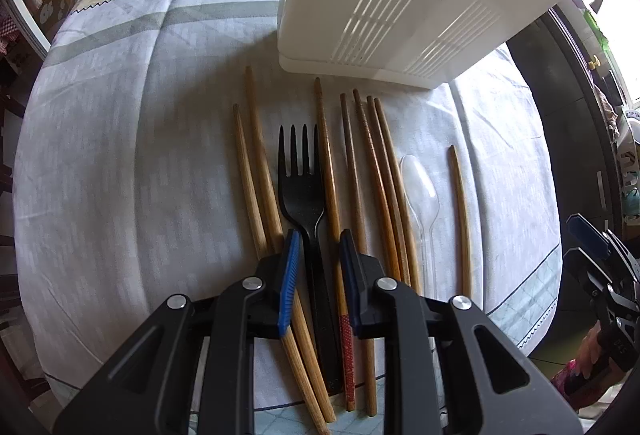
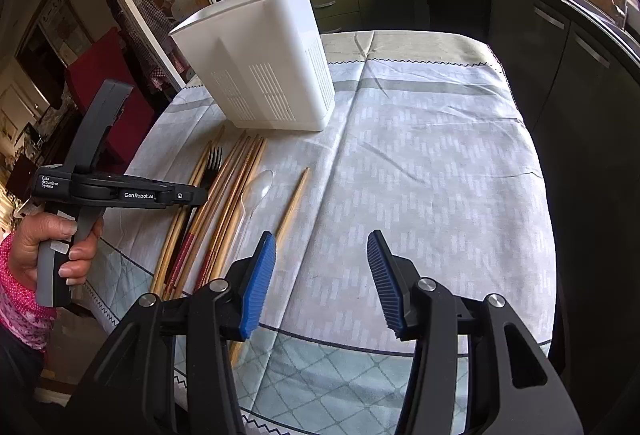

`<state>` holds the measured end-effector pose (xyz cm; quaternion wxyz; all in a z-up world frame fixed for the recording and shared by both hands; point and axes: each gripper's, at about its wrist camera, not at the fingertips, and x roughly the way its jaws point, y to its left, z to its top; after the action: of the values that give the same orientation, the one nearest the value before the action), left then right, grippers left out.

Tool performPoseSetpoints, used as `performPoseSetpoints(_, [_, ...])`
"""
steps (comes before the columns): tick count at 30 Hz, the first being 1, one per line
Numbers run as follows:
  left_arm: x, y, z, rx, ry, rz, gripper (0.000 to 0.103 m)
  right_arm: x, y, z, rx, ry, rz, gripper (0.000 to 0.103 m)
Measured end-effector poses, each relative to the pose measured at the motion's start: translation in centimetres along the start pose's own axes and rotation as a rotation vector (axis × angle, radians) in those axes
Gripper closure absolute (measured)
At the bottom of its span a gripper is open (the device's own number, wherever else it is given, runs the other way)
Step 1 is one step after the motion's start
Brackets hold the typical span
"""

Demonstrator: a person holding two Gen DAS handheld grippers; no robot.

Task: Organize utensils
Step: 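Close the left gripper on the black plastic fork, then lift the fork with left gripper while right gripper closes on the clear spoon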

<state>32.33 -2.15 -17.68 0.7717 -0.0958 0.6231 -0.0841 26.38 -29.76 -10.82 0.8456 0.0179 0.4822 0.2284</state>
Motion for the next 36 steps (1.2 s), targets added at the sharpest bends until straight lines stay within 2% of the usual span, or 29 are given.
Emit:
performPoseSetpoints(12, [-1.0, 1.6, -0.6, 0.006, -0.008, 0.016, 0.083, 0.6, 0.2, -0.1, -0.014, 0.016, -0.003, 0.054])
performPoseSetpoints(17, [-0.8, 0.8, -0.7, 0.041, -0.019, 0.074, 0.087, 0.6, 0.2, -0.2, -0.018, 0.018, -0.007, 0.054])
performPoseSetpoints(18, [-0.7, 0.6, -0.7, 0.053, -0.025, 0.093, 0.091, 0.7, 0.3, -0.2, -0.02, 0.019, -0.009, 0.054])
performPoseSetpoints(20, [-0.6, -0.2, -0.7, 0.077, -0.04, 0.12, 0.093, 0.8, 0.5, -0.2, -0.025, 0.023, -0.013, 0.054])
performPoseSetpoints(24, [-0.6, -0.7, -0.4, 0.078, -0.047, 0.102, 0.095, 1.7, 1.6, 0.1, -0.052, 0.051, -0.021, 0.055])
performPoseSetpoints(30, [-3.2, -1.4, -0.5, 0.092, -0.124, 0.064, 0.095, 4.8, 3.8, 1.4, -0.071, 0.147, 0.017, 0.07])
performPoseSetpoints(32, [-4.6, -1.5, -0.6, 0.095, -0.162, 0.053, 0.095, 6.3, 4.4, 1.9, -0.061, 0.185, 0.04, 0.078])
performPoseSetpoints(34, [-5.8, -1.5, -0.8, 0.105, -0.191, 0.043, 0.095, 8.0, 4.9, 2.3, -0.047, 0.231, 0.062, 0.079])
performPoseSetpoints(36, [-6.9, -1.6, -0.9, 0.112, -0.209, 0.032, 0.095, 9.4, 5.5, 2.5, -0.036, 0.266, 0.076, 0.086])
